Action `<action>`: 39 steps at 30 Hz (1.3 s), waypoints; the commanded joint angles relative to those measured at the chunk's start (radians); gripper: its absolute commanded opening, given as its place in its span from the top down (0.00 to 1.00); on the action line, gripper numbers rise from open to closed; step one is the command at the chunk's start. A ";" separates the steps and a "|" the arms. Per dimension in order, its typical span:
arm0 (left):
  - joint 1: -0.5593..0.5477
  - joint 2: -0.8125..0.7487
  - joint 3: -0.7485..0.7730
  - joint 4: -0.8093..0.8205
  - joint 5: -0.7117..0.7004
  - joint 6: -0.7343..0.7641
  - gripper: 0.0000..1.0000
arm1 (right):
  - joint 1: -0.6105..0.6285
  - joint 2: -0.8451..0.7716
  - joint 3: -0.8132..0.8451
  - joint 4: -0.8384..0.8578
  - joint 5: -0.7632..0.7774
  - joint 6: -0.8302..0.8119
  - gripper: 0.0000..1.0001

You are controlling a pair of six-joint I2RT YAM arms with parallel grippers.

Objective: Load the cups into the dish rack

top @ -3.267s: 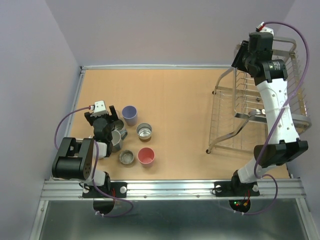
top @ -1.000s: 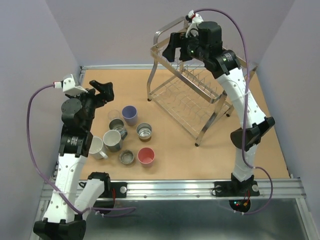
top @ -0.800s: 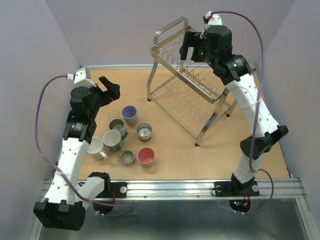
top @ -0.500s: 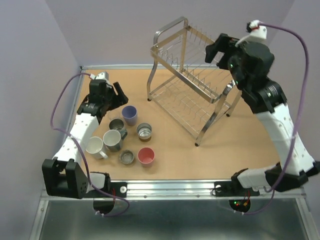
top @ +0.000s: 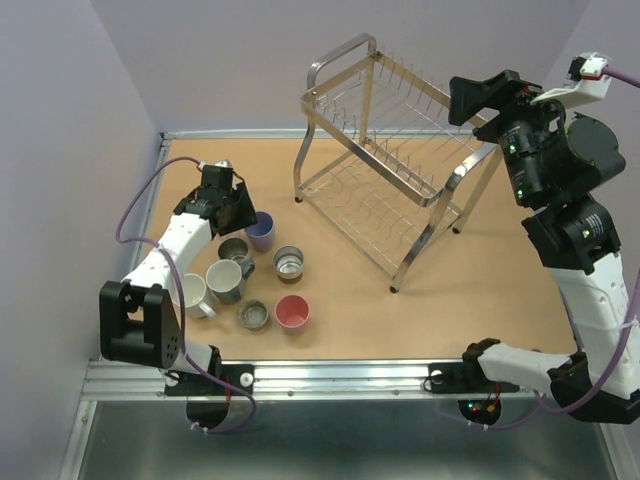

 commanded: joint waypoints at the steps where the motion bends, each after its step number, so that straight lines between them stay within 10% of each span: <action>1: -0.022 0.036 0.034 0.006 -0.059 -0.001 0.39 | 0.000 -0.001 -0.026 0.029 -0.039 -0.040 0.00; 8: -0.028 0.105 0.045 0.037 -0.065 0.003 0.58 | 0.000 0.005 -0.021 0.027 -0.056 -0.068 0.00; 12: -0.028 0.135 0.074 0.028 -0.063 0.010 1.00 | -0.002 0.017 -0.009 0.027 -0.071 -0.082 0.00; 24: 0.071 -0.085 0.276 -0.018 0.139 -0.101 1.00 | 0.000 0.177 0.213 0.032 -0.356 0.128 0.00; 30: 0.154 -0.286 0.157 0.693 0.607 -0.418 1.00 | 0.000 0.368 0.367 0.146 -0.703 0.462 0.00; 39: 0.154 -0.232 0.130 1.510 0.665 -0.914 1.00 | 0.000 0.465 0.160 0.791 -0.843 1.008 0.00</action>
